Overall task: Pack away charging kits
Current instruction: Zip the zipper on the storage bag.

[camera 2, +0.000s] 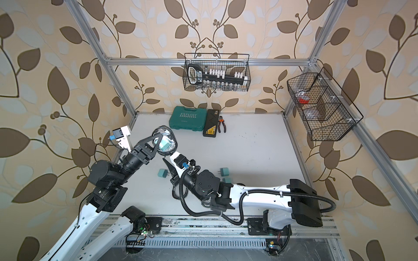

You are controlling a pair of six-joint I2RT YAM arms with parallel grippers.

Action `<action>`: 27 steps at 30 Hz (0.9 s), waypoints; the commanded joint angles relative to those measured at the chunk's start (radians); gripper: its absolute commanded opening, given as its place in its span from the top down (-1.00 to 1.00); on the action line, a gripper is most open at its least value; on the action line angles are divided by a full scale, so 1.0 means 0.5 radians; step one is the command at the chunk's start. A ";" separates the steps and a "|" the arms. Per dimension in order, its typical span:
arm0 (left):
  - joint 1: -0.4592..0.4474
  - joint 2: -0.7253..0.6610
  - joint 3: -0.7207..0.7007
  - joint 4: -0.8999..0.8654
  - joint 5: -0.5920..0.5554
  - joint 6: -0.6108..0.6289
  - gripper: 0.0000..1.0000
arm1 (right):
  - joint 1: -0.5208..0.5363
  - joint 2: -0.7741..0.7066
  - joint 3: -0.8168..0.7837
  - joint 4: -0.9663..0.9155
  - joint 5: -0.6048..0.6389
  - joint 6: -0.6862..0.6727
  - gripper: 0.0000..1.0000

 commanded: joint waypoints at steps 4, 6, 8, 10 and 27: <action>-0.017 0.003 0.020 0.102 -0.051 0.008 1.00 | -0.006 0.008 -0.005 0.035 0.095 0.049 0.43; -0.017 0.016 0.015 0.115 -0.045 0.000 1.00 | -0.005 0.012 0.001 0.028 0.078 0.050 0.43; -0.017 0.025 0.010 0.123 -0.049 -0.007 1.00 | -0.005 0.016 0.010 0.030 0.053 0.058 0.43; -0.017 0.035 0.006 0.129 -0.056 -0.007 1.00 | -0.008 0.022 0.027 0.026 0.042 0.071 0.45; -0.017 0.006 -0.012 0.137 -0.081 -0.033 1.00 | -0.083 0.134 0.212 -0.146 0.089 0.301 0.64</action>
